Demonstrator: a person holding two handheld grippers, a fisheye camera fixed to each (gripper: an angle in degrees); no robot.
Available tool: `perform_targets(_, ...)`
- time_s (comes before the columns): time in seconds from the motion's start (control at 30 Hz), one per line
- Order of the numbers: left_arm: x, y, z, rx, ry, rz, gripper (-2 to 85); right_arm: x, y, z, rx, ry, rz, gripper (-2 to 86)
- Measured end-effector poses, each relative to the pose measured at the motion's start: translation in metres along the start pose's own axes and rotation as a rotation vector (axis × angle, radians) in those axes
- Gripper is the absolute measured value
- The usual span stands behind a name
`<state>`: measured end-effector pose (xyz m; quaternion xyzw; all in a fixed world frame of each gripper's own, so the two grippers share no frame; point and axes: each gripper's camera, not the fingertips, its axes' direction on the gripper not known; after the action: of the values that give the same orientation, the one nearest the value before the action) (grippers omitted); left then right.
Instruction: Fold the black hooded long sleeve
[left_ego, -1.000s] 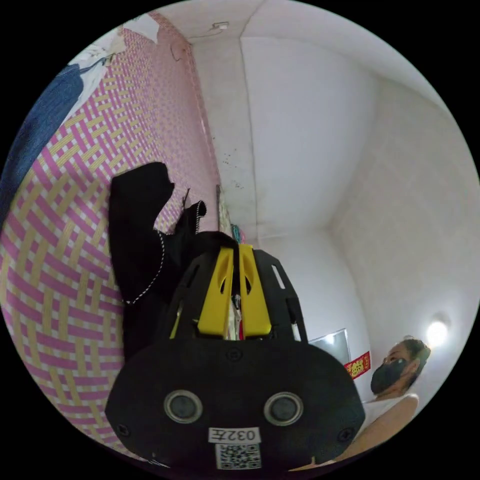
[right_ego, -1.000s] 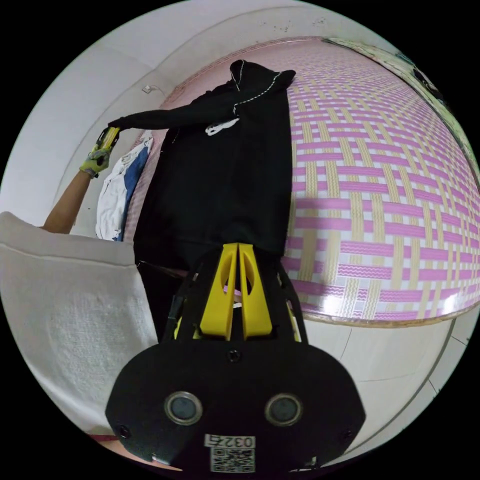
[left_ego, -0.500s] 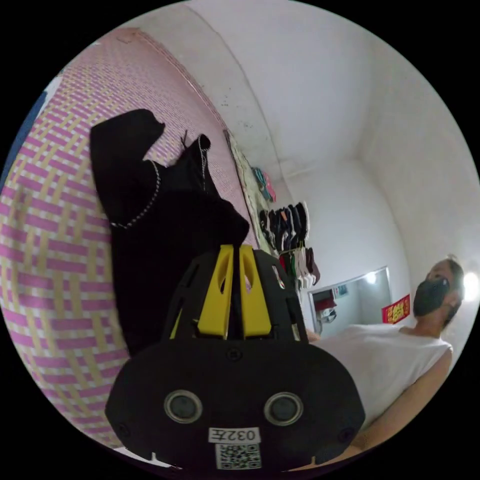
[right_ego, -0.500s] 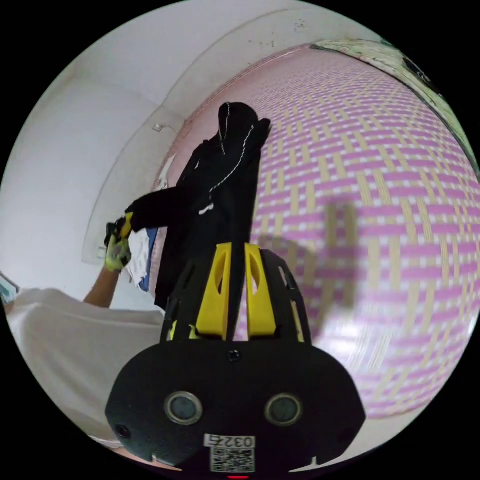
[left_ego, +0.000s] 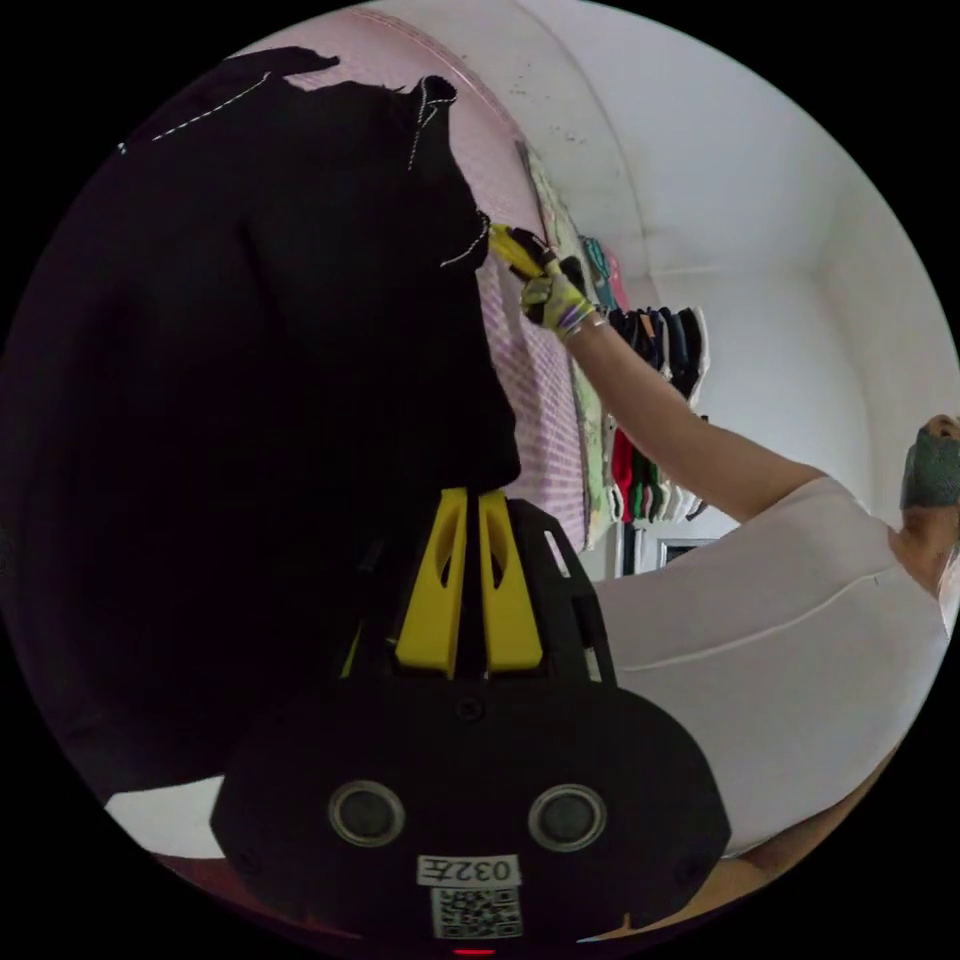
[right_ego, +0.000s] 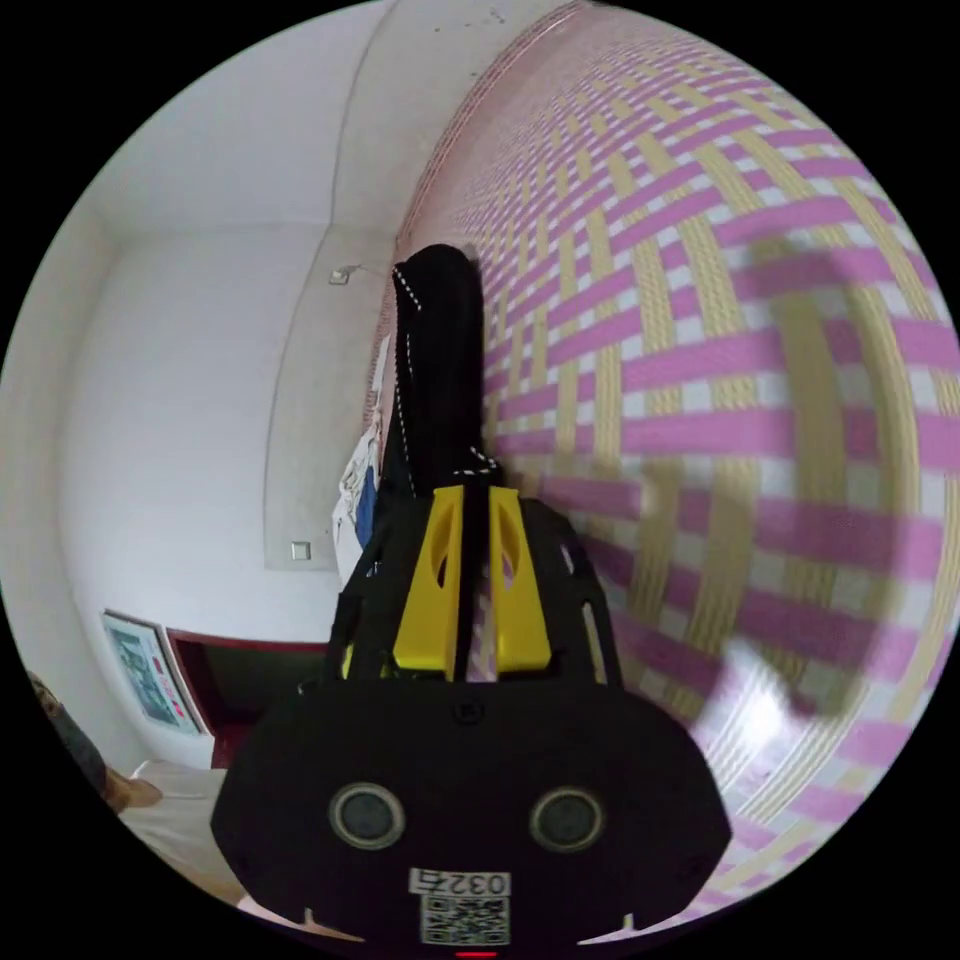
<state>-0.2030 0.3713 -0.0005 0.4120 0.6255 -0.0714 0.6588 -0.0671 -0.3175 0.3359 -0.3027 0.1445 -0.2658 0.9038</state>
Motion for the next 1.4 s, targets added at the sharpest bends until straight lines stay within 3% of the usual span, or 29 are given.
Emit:
perform_targets(0.07, 0.004, 0.004, 0.006, -0.047, -0.066, -0.011, -1.4, -0.009, -0.029, 0.003, -0.04, 0.008, -0.091, 0.1)
perform_targets(0.33, 0.017, 0.013, 0.022, -0.102, -0.167, -0.05, -1.2, -0.046, -0.091, 0.038, -0.195, 0.259, -0.329, -0.5)
perform_targets(0.43, 0.018, 0.018, 0.012, -0.083, -0.154, -0.074, -1.2, -0.043, -0.085, 0.014, -0.071, 0.289, -0.36, 2.2)
perform_targets(0.67, 0.015, 0.029, -0.003, -0.051, -0.094, -0.111, -1.2, 0.031, -0.089, 0.025, -0.206, -0.025, -0.184, 8.8)
perform_targets(0.87, 0.013, 0.038, -0.015, -0.047, -0.056, -0.111, -1.1, 0.018, -0.113, 0.051, -0.212, -0.131, -0.275, 1.4)
perform_targets(0.93, 0.013, 0.042, -0.018, -0.042, -0.051, -0.109, -1.0, 0.004, -0.117, 0.056, -0.222, -0.039, -0.318, 0.1)
perform_targets(1.07, 0.015, 0.054, -0.027, -0.002, -0.025, -0.12, -1.1, -0.006, -0.123, 0.075, -0.25, 0.345, -0.345, -0.2)
perform_targets(1.23, 0.045, 0.062, -0.074, 0.113, -0.029, -0.056, -1.3, -0.022, -0.126, 0.084, -0.249, 0.429, -0.334, 6.1)
perform_targets(1.33, 0.082, 0.063, -0.135, 0.276, -0.057, 0.03, -1.3, -0.041, -0.108, 0.058, -0.109, 0.508, -0.321, 6.6)
perform_targets(1.4, 0.108, 0.061, -0.173, 0.371, -0.069, 0.098, -1.4, -0.051, -0.091, 0.047, -0.036, 0.438, -0.357, 5.1)
